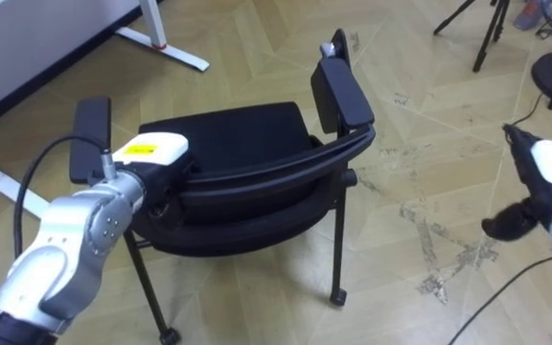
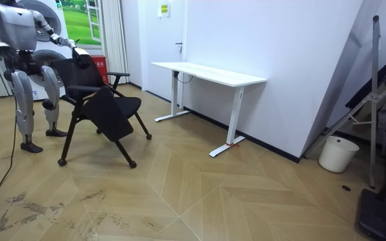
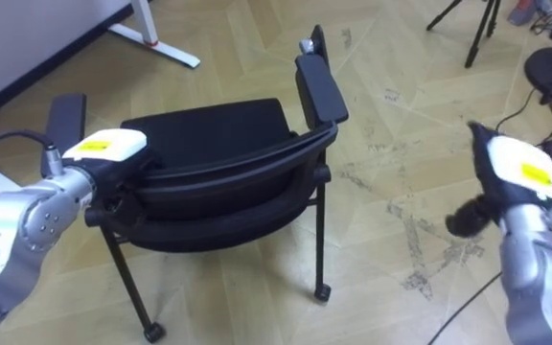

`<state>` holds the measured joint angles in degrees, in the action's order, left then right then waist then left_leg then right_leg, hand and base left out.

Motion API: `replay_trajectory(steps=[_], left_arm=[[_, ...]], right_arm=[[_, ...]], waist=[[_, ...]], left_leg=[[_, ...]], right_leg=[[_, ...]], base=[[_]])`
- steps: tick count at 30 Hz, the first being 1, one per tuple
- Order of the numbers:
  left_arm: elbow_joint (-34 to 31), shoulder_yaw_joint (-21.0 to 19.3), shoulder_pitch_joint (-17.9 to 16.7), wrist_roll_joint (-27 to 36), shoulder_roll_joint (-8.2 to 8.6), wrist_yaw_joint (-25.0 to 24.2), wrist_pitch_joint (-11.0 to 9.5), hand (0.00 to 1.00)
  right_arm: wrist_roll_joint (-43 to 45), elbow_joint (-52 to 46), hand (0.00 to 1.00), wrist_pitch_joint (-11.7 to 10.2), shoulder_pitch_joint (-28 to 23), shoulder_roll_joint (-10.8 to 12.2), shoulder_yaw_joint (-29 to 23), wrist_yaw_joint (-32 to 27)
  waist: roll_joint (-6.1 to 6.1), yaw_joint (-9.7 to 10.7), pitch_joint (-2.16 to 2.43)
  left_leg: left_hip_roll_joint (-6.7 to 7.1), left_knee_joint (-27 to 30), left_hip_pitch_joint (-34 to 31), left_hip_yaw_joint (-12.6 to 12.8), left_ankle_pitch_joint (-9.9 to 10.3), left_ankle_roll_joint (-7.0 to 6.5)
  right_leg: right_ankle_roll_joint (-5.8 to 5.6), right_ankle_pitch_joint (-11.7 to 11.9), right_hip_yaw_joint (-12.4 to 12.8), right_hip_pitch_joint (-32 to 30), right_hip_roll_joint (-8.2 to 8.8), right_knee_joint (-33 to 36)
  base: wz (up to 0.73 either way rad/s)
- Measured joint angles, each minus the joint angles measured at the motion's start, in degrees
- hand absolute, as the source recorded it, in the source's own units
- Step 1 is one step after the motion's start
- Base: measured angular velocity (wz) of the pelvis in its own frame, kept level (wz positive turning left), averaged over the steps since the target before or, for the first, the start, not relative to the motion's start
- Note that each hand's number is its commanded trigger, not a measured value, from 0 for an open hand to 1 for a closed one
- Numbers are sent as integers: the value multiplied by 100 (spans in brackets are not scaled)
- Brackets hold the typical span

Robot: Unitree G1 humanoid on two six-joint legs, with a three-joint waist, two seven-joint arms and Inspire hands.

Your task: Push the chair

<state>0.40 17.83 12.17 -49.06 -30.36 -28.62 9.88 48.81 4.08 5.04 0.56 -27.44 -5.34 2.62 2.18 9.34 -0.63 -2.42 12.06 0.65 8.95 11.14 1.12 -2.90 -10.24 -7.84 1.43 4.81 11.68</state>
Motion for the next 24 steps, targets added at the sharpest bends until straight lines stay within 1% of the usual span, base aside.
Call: replay_trajectory(steps=[3,4,6,9,11,15,20,22,24], left_arm=[[-14,0,1,-6,0,5,-78,100],[-14,0,2,-6,0,8,-98,100],[-14,16,5,-12,-2,36,-160,100],[-13,34,5,-12,-1,41,-249,100],[-23,34,4,-11,-1,40,-303,100],[-48,33,21,-10,-2,46,-388,100],[-48,33,53,-10,-21,46,-430,100],[-48,33,53,-14,-38,58,-461,100],[-50,33,86,-15,-94,63,-556,100]], right_arm=[[9,-669,0,-15,12,-29,57,16],[18,-758,0,-18,27,-52,103,18],[100,-946,0,-25,124,-271,405,92],[113,-1229,0,-66,124,-449,722,260],[114,-1387,0,-77,124,-529,839,383],[98,-1600,0,-190,125,-644,882,524],[160,-1750,0,-198,125,-657,1008,752],[225,-1847,0,-253,125,-673,1075,880],[223,-1997,0,-371,124,-816,1136,1034]], waist=[[3,-59,-2],[2,-75,-2],[-1,-156,-2],[-9,-241,-8],[-11,-279,-13],[15,-344,-28],[27,-374,-36],[34,-370,-40],[70,-377,-60]], left_leg=[[-1,-7,-2,18,0,0],[-1,-7,-3,21,0,0],[-1,-19,7,41,0,0],[-4,-84,81,54,0,1],[-4,-129,109,53,-1,1],[-4,-141,104,50,-1,1],[-6,-141,86,44,-1,1],[-7,-139,84,43,-1,1],[-7,-140,77,45,-1,1]], right_leg=[[0,0,1,-16,0,0],[1,0,5,-21,0,0],[1,0,68,-33,-8,-6],[0,0,158,-13,-26,-5],[0,0,162,-8,-29,-8],[0,0,157,-16,-29,-8],[0,0,145,-33,-31,-12],[0,0,139,-32,-32,-13],[0,0,136,-34,-32,-13]], base=[[-2],[-6],[-10],[-8],[-2],[0],[0],[0],[0]])
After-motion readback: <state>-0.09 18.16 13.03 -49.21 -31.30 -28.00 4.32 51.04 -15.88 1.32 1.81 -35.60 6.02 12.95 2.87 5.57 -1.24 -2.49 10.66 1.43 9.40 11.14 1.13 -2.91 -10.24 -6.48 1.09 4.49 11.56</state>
